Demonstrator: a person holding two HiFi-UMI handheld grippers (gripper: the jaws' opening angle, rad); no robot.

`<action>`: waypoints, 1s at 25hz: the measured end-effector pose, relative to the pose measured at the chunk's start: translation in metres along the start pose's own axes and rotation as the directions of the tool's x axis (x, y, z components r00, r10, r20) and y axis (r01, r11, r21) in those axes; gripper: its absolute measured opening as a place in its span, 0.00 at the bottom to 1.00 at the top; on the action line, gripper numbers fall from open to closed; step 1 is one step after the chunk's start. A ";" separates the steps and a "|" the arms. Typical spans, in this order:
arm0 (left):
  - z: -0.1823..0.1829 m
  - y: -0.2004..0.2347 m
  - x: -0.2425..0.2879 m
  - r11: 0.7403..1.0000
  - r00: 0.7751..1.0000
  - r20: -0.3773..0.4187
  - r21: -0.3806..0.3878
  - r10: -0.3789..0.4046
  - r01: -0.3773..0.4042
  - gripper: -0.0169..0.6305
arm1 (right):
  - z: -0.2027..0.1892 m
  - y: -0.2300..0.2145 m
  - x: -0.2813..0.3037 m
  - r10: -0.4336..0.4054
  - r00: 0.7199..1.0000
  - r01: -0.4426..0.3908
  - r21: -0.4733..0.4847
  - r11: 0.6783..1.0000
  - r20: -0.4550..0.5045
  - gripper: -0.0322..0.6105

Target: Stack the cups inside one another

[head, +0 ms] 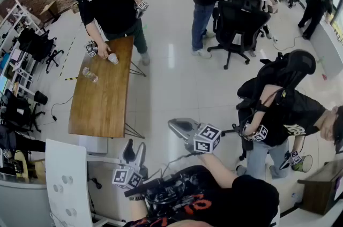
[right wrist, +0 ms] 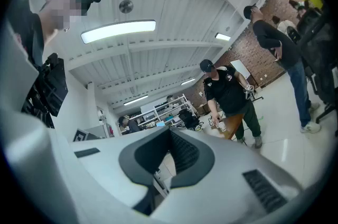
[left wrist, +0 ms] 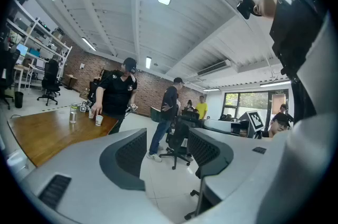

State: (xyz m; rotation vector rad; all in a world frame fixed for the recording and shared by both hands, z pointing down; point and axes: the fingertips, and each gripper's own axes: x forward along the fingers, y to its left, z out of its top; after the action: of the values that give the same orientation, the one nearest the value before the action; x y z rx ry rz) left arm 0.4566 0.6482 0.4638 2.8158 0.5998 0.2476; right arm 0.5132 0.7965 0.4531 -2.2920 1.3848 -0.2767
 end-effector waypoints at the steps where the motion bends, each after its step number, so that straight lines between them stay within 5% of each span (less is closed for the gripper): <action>1: 0.001 0.004 0.000 1.000 1.000 0.005 0.001 0.007 -0.007 0.42 | 0.000 -0.002 0.002 0.002 1.000 -0.002 0.000 1.000 0.000 0.05; 13: 0.009 0.047 -0.036 0.994 0.993 0.049 0.000 0.109 -0.109 0.39 | -0.025 0.018 0.053 0.092 0.994 -0.091 0.013 0.996 -0.059 0.05; 25: 0.006 0.129 -0.161 0.950 0.947 0.068 -0.036 0.313 -0.311 0.39 | -0.068 0.120 0.154 0.256 0.954 -0.257 0.013 0.966 -0.154 0.05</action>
State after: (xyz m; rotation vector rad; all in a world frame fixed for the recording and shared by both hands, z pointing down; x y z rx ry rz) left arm 0.3616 0.4656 0.4754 2.8704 0.1296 0.2070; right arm 0.4654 0.5955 0.4482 -2.1015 1.7437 -0.3729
